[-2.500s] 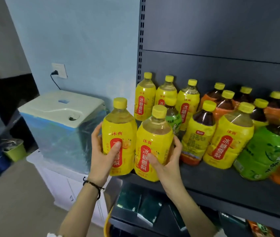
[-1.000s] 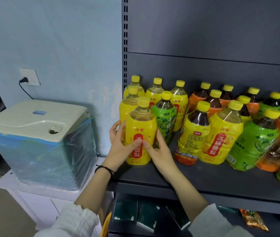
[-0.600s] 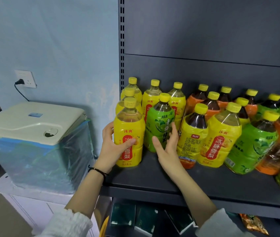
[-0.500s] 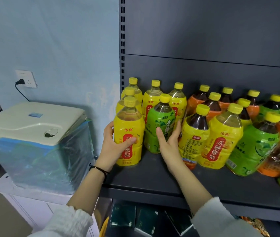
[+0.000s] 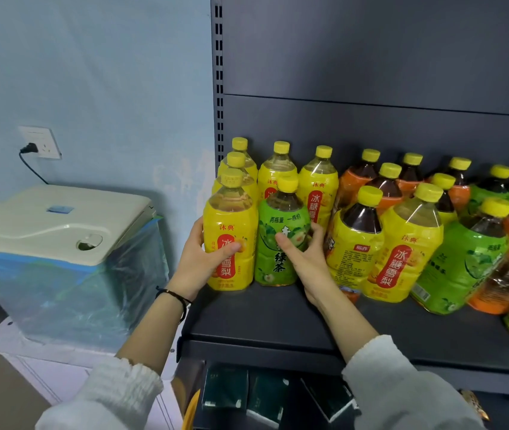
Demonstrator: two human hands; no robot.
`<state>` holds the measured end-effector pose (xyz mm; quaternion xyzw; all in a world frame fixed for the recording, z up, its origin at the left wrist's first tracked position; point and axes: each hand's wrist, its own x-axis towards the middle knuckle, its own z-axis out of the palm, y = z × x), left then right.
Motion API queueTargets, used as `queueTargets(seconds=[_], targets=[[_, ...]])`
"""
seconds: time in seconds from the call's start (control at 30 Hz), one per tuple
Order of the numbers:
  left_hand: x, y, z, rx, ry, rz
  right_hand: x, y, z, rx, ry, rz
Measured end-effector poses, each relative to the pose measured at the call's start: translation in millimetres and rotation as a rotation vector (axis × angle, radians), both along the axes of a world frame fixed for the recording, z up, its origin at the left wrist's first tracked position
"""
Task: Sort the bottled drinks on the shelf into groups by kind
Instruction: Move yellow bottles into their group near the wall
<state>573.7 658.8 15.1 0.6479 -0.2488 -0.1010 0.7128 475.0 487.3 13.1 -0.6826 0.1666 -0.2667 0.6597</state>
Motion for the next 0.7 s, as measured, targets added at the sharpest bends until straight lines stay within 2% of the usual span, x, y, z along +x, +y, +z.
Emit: queueTargets(seconds=[0.2, 0.33, 0.7], targets=[[-6, 0, -2, -0.017, 0.004, -0.011, -22, 16, -3, 0.030, -0.100, -0.024], [-9, -4, -3, -0.025, -0.010, 0.006, -47, 36, -11, -0.053, -0.113, -0.149], [-21, -8, -5, -0.022, -0.009, 0.047, -137, 30, -11, -0.028, -0.154, -0.368]])
